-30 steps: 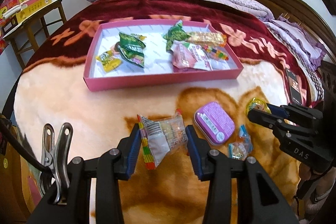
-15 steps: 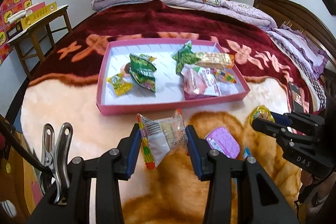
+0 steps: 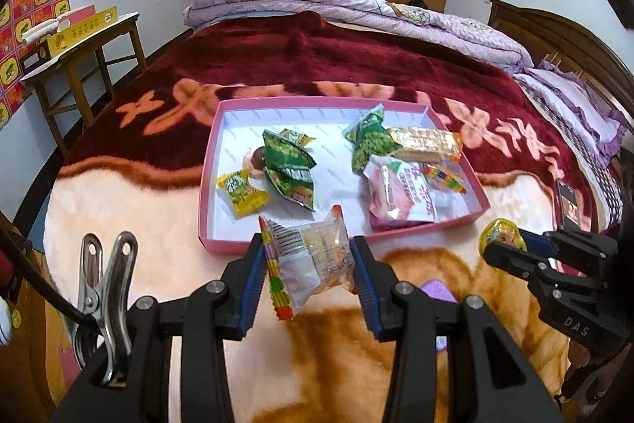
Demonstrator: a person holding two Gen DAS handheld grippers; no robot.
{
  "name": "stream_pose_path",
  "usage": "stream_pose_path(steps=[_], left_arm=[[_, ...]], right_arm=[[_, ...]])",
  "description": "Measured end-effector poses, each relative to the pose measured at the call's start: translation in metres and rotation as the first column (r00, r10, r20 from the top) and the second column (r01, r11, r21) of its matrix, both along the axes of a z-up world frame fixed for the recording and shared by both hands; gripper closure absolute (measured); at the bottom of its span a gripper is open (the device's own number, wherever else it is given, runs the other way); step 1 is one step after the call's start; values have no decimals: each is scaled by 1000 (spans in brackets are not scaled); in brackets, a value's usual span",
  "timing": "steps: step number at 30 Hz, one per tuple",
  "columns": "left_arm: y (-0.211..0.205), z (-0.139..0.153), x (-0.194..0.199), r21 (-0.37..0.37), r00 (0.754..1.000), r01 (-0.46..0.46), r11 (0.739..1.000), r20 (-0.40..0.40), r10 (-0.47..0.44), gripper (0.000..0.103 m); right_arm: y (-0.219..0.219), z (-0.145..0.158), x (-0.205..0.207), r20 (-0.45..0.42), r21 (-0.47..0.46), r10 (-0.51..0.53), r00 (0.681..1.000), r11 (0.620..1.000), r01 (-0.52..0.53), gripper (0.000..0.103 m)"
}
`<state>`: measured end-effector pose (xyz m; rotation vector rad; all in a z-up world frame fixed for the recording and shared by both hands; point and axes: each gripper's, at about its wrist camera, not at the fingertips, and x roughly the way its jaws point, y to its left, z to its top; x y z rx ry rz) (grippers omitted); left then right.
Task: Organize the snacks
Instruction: 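Carry the striped candy and jelly cup into the pink box and release both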
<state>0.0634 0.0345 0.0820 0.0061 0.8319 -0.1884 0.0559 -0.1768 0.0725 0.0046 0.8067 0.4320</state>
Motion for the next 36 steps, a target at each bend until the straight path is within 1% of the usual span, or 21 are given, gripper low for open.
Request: stream_pose_path(steps=[8,17,25,30,36], left_arm=[[0,-4,23,-2,1000,-9,1000,1,9,59],[-5,-18,48,33,1000,-19,999,-14,20,59],[-3,-32,62,40,999,-30,999,-43,32,59],[-3,-40,68,47,999,-35,998,-36,37,59],[-4,-49,75,82,998,-46,996,-35,49,59]], right_arm=[[-2,1,12,1,0,-16,1000,1000,16,79],[-9,0,30,-1,-4,-53,999,999,53,79],[-12,-6,47,-1,-32,-87,996,996,87,79],[-13,-12,54,-11,-36,-101,995,994,100,79],[-15,-17,59,-11,-45,-121,993,992,121,79]])
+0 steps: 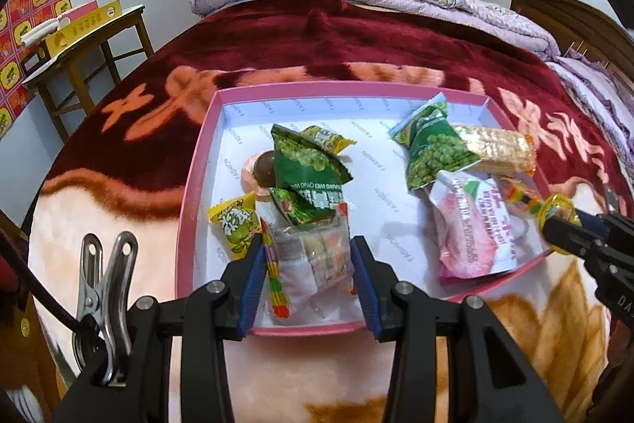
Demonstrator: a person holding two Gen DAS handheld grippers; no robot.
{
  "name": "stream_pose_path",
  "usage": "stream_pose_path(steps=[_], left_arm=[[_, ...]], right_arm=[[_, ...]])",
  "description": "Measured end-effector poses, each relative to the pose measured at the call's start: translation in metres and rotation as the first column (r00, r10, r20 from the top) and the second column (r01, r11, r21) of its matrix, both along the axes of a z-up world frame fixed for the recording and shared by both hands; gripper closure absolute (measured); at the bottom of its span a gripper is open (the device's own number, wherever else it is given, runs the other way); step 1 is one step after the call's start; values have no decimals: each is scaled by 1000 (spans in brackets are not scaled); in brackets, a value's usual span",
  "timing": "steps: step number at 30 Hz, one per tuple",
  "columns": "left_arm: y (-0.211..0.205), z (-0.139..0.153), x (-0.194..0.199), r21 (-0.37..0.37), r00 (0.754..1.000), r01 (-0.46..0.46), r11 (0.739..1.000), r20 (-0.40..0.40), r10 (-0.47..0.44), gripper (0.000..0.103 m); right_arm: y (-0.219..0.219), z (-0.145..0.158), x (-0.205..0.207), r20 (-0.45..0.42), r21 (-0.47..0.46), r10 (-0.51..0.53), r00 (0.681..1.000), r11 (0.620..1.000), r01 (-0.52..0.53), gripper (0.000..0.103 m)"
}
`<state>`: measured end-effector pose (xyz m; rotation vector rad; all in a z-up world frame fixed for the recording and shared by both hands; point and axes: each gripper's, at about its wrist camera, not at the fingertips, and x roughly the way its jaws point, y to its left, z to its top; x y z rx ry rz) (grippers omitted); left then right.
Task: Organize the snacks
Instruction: 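Carry the striped candy and jelly cup into the pink box and release both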
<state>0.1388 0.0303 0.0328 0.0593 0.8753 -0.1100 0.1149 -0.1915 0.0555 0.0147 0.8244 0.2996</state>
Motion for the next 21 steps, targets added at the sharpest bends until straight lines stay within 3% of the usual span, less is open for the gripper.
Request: stream_pose_path(steps=[21], left_arm=[[10,-4,9,-36,1000,-10,999,-3,10,52]], right_arm=[[1,-13,11,-9,-4,-14,1000,1000,14,79]])
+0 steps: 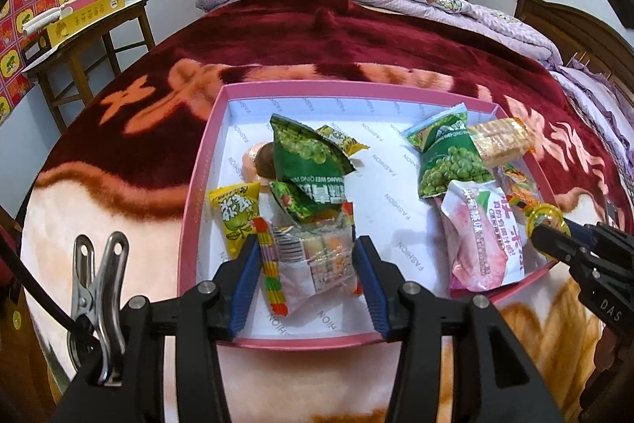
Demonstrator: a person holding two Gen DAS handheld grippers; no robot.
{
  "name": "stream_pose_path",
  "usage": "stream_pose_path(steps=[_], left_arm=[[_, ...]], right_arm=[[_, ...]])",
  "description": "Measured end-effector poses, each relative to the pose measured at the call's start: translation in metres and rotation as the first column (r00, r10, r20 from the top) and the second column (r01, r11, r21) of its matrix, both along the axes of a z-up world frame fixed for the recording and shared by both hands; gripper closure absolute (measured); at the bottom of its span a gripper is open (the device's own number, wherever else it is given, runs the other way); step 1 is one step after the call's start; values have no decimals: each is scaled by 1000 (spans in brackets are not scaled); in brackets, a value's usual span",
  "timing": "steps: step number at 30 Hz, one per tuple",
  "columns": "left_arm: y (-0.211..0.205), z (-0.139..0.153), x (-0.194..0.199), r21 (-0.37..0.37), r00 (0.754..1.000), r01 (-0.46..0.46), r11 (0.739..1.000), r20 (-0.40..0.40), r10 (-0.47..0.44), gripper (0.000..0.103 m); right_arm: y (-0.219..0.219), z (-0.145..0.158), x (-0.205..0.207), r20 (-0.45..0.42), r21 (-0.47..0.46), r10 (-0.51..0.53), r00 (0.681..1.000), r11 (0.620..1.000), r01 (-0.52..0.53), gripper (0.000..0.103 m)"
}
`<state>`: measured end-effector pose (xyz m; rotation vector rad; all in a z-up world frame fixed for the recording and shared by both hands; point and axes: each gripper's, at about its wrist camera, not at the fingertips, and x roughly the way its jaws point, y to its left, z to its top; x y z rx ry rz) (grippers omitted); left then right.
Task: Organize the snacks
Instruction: 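Carry the striped candy and jelly cup into the pink box and release both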
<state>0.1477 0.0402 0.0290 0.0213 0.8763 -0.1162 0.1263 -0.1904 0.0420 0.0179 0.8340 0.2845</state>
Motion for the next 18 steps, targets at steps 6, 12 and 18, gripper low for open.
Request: stream_pose_path(steps=[6,12,18], left_arm=[[0,0,-3,-5,1000,11,1000,-14,-11,51],[0,1,-7,-8,1000,13,1000,-14,-13,43],[-1,11,-16,-24,1000,21,999,9,-21,37]], right_arm=[[0,1,-1,4,4,-4,1000,1000,4,79],[1,9,-7,38,10,5,999,1000,-6,69],[5,14,-11,45,20,16,999,1000,-17,59]])
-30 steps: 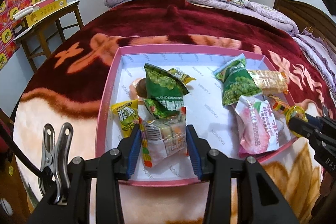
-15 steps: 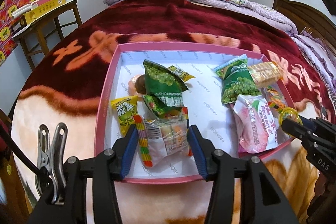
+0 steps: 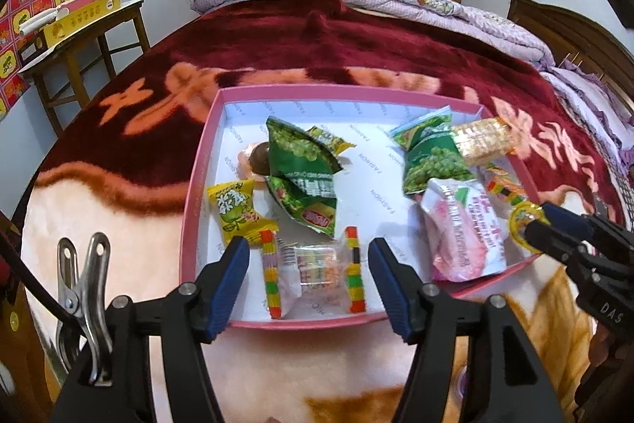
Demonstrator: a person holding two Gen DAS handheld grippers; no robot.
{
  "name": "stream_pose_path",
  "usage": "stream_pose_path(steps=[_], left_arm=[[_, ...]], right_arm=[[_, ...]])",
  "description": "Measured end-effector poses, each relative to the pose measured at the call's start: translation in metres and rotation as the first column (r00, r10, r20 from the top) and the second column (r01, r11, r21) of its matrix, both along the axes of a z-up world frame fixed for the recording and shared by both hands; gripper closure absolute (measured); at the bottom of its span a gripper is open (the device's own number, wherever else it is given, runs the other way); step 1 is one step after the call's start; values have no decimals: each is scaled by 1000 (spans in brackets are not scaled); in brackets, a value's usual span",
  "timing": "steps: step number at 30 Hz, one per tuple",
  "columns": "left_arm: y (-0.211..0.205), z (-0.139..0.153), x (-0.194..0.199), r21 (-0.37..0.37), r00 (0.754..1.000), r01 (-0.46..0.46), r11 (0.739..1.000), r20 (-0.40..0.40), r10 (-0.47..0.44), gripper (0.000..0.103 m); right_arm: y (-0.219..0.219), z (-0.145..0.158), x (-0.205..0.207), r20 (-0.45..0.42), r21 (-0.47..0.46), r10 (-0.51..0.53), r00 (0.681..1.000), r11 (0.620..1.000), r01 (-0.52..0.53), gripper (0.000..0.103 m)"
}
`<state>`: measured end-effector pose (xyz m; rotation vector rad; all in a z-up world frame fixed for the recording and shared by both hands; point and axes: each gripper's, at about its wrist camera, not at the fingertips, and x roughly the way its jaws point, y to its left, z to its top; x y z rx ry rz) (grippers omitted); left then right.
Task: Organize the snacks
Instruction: 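Carry the striped candy and jelly cup into the pink box and release both, then withdraw both tools from the box toward the purple tin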
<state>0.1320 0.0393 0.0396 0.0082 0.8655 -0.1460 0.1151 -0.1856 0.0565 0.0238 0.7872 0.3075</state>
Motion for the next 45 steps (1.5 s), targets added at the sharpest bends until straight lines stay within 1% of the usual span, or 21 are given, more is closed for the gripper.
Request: stream_pose_path(steps=[5,8,13,21,23,27,34,45], left_arm=[[-1,10,-11,-16,1000,5,1000,14,-5,37],[-2,15,-17,-20,1000,0,1000,10,0,37],[-2,19,-26,-47,1000,0,999,2,0,37],[-7,24,-44,-58,1000,16,998,-7,-16,37],[-8,24,-48,-61,1000,20,998,-13,-21,37],[-10,22,-54,-45,1000,15,999,-25,-17,37],[-13,16,-65,-31,999,16,999,-51,-17,37],[-19,7,-76,-14,997,15,1000,-80,-16,37]], right_arm=[[1,6,-6,14,13,9,1000,1000,-9,59],[1,9,-10,20,20,12,1000,1000,-12,59],[0,12,-16,24,34,15,1000,999,-16,59],[-4,13,-25,10,54,9,1000,999,-9,59],[-5,12,-30,0,57,14,1000,998,-14,59],[-4,7,-40,-24,65,37,999,997,-35,59],[-2,-7,-59,-81,82,72,994,994,-66,59],[1,-23,-89,-145,105,125,981,988,-110,59]])
